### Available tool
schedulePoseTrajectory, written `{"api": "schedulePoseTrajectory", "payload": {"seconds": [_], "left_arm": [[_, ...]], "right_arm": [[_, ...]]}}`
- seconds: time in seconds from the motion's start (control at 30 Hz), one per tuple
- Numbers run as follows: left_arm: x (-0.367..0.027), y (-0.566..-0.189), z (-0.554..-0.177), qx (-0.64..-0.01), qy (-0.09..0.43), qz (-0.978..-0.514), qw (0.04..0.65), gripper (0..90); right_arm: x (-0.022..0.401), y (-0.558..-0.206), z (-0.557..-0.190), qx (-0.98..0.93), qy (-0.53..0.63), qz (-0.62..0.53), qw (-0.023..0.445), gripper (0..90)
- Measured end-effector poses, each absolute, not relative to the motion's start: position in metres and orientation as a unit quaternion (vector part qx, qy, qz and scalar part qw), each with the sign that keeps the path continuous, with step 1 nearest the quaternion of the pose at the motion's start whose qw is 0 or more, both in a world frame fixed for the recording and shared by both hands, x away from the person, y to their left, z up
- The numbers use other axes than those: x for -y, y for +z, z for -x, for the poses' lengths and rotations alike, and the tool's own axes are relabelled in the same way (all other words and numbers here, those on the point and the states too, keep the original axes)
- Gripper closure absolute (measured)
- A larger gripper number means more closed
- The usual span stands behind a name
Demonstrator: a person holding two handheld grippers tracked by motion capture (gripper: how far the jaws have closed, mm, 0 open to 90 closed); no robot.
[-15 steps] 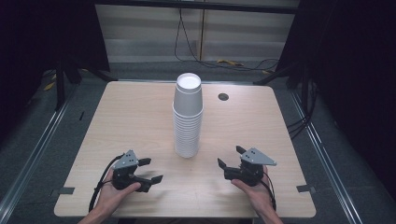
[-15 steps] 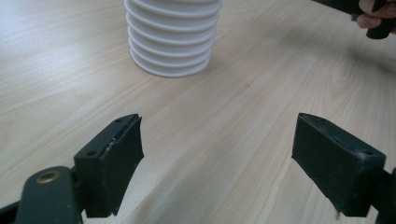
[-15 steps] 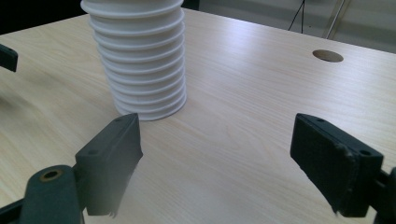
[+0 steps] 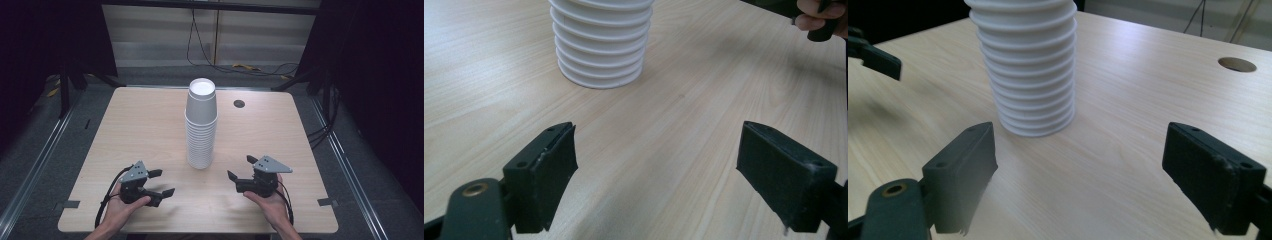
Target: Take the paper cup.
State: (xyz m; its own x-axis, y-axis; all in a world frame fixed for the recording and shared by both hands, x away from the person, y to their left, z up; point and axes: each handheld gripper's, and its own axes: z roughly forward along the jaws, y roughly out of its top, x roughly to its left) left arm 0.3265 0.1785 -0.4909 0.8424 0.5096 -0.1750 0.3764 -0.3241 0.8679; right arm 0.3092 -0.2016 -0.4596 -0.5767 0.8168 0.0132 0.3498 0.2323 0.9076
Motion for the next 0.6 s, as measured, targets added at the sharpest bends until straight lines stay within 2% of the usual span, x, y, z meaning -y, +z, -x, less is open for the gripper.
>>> {"api": "schedulePoseTrajectory", "payload": {"seconds": [0.6], "left_arm": [[-0.178, -0.492, -0.323, -0.26, 0.067, -0.817, 0.51, 15.9]], "right_arm": [[0.199, -0.429, -0.318, -0.747, 0.507, -0.366, 0.228, 13.4]]}}
